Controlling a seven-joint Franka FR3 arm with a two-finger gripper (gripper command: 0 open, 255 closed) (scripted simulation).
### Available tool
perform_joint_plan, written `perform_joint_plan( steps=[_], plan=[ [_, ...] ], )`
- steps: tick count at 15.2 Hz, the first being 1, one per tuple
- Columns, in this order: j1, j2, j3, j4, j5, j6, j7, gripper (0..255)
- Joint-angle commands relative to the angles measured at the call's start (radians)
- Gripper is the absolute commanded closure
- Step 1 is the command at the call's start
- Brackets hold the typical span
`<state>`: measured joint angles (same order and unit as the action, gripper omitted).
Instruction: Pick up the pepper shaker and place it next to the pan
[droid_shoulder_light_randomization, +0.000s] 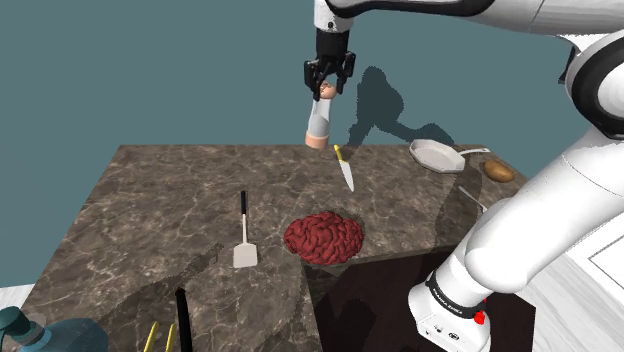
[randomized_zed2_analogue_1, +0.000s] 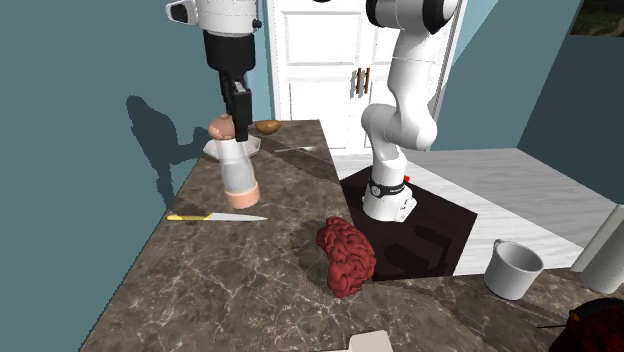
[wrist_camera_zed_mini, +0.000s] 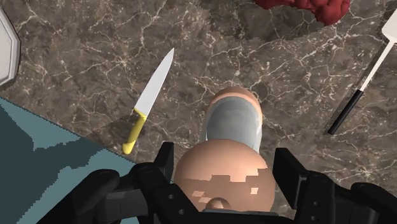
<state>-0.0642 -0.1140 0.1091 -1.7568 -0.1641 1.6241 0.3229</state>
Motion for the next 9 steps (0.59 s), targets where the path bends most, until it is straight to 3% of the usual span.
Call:
perform_joint_plan(
  steps=[1,9],
  plan=[
    [0.000,0.006,0.000,0.035,0.000,-0.029,-0.005,255],
    [0.001,0.035,0.003,0.172,-0.004,-0.136,-0.019,255]
  ],
)
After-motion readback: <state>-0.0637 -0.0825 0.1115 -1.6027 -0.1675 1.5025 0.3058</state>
